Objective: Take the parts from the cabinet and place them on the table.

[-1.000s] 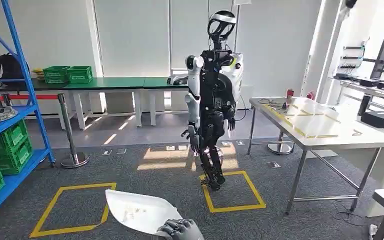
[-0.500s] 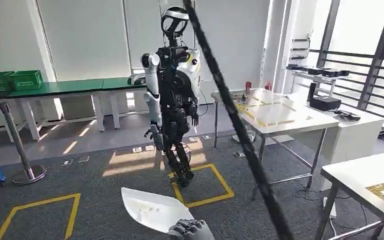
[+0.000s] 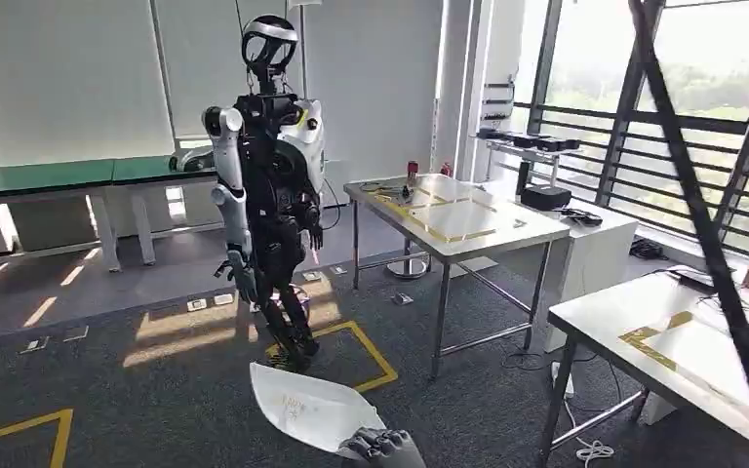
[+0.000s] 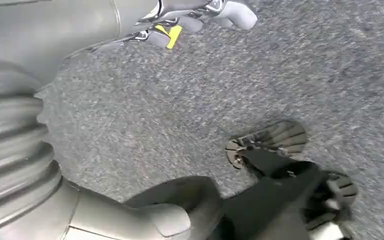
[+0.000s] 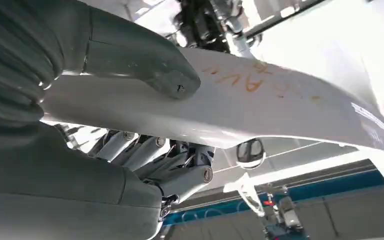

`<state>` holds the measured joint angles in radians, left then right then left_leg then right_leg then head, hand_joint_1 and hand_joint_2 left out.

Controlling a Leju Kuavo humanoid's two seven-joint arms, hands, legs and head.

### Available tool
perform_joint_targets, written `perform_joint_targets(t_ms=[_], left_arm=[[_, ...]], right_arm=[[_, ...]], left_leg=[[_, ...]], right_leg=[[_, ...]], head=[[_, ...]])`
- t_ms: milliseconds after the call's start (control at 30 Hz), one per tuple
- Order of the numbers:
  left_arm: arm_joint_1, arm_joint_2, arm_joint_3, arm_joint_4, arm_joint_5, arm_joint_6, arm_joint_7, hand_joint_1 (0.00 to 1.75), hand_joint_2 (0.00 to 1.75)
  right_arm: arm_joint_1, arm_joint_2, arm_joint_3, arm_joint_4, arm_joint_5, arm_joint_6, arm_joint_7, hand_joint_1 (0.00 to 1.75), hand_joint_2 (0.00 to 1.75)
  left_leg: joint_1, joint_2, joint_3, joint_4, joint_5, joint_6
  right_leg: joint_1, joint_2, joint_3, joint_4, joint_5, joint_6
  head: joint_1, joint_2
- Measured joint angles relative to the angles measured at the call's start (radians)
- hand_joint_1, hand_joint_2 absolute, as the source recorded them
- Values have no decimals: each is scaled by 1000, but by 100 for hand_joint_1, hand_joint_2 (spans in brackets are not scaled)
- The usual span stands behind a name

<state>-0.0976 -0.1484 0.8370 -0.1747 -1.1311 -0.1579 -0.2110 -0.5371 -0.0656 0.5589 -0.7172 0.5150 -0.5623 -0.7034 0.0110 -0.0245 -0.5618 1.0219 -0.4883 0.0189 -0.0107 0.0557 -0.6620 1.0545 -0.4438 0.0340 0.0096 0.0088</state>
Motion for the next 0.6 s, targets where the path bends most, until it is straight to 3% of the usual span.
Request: perform_joint_targets(t_ms=[33, 67, 100, 133, 167, 200, 233, 267, 300, 333, 433, 467, 500, 533, 600], left_arm=[[2, 0, 0, 0, 0, 0, 0, 0, 175], [5, 0, 0, 0, 0, 0, 1, 0, 175], [8, 0, 0, 0, 0, 0, 1, 0, 175], [9, 0, 0, 0, 0, 0, 2, 0, 175], [9, 0, 0, 0, 1, 0, 2, 0, 175], [8, 0, 0, 0, 1, 0, 1, 0, 175], [7, 0, 0, 0, 1, 0, 1, 0, 175], [6, 0, 0, 0, 2, 0, 1, 0, 175], [7, 0, 0, 0, 2, 0, 1, 0, 175], [6, 0, 0, 0, 2, 0, 2, 0, 175], [6, -2, 0, 0, 3, 0, 2, 0, 175], [5, -2, 0, 0, 3, 0, 2, 0, 175], [4, -1, 0, 0, 3, 0, 2, 0, 175], [4, -2, 0, 0, 3, 0, 3, 0, 175], [7, -1, 0, 0, 3, 0, 7, 0, 175]], right_arm=[[-3, 0, 0, 0, -4, -2, 0, 175, 175], [-2, 0, 1, 0, -4, -3, 0, 175, 175], [1, 0, 2, 0, -4, -3, 0, 175, 175], [5, -1, 2, 0, -5, -3, 0, 175, 175], [7, -2, 3, 0, -5, -3, 1, 175, 175], [8, -2, 3, 0, -5, -4, 0, 175, 175], [7, -3, 4, 0, -5, -4, 0, 175, 175], [5, -3, 4, 0, -5, -4, 0, 175, 175], [2, -3, 4, 0, -5, -4, 0, 175, 175], [2, -2, 5, -1, -5, -4, 0, 175, 175], [3, -9, 5, -2, -5, -5, 0, 175, 175], [3, -10, 5, -3, -5, -5, 0, 175, 175], [1, -10, 5, -3, -5, -6, 0, 175, 175], [-2, -10, 5, -4, -5, -6, 1, 175, 175], [-1, -6, 5, -4, -3, -5, 1, 175, 175]], left_leg=[[-2, 12, -1, 0, -1, 3], [-5, 27, -1, 1, -2, 5], [-7, 41, -2, 2, -3, 7], [-9, 56, -2, 3, -5, 9], [-9, 68, -2, 3, -6, 10], [-10, 81, -1, 4, -8, 10], [-10, 94, 0, 5, -10, 8], [-10, 103, 3, 6, -13, 5], [-12, 112, 4, 6, -15, 2], [-20, 120, 3, 9, -18, -4], [-21, 151, 13, 1, -21, -15], [-21, 147, 11, 3, -30, -24], [-16, 94, 4, 32, -50, -30], [-14, 56, -21, 93, -85, -34], [-10, 32, -97, 247, -146, -40]], right_leg=[[1, -26, -35, 73, -41, 3], [1, -38, -74, 158, -79, 5], [1, -43, -109, 235, -105, 5], [1, -45, -128, 277, -111, 6], [1, -47, -120, 263, -94, 4], [2, -51, -87, 203, -60, 1], [4, -61, -34, 105, -17, -3], [9, -91, 15, 22, 13, -9], [20, -147, 38, -32, 2, -16], [24, -136, 40, -34, 10, -23], [26, -96, 35, -38, 13, -37], [14, -85, 45, -47, 18, -44], [10, -74, 47, -50, 19, -49], [7, -65, 47, -50, 20, -53], [6, -41, 47, -50, 19, -56]], head=[[2, 0], [0, 0], [0, 0], [0, 0], [0, 0], [1, 0], [1, 0], [1, 0], [1, 0], [-2, 0], [-2, 0], [-1, 0], [-3, 0], [-6, 0], [-9, 0]])
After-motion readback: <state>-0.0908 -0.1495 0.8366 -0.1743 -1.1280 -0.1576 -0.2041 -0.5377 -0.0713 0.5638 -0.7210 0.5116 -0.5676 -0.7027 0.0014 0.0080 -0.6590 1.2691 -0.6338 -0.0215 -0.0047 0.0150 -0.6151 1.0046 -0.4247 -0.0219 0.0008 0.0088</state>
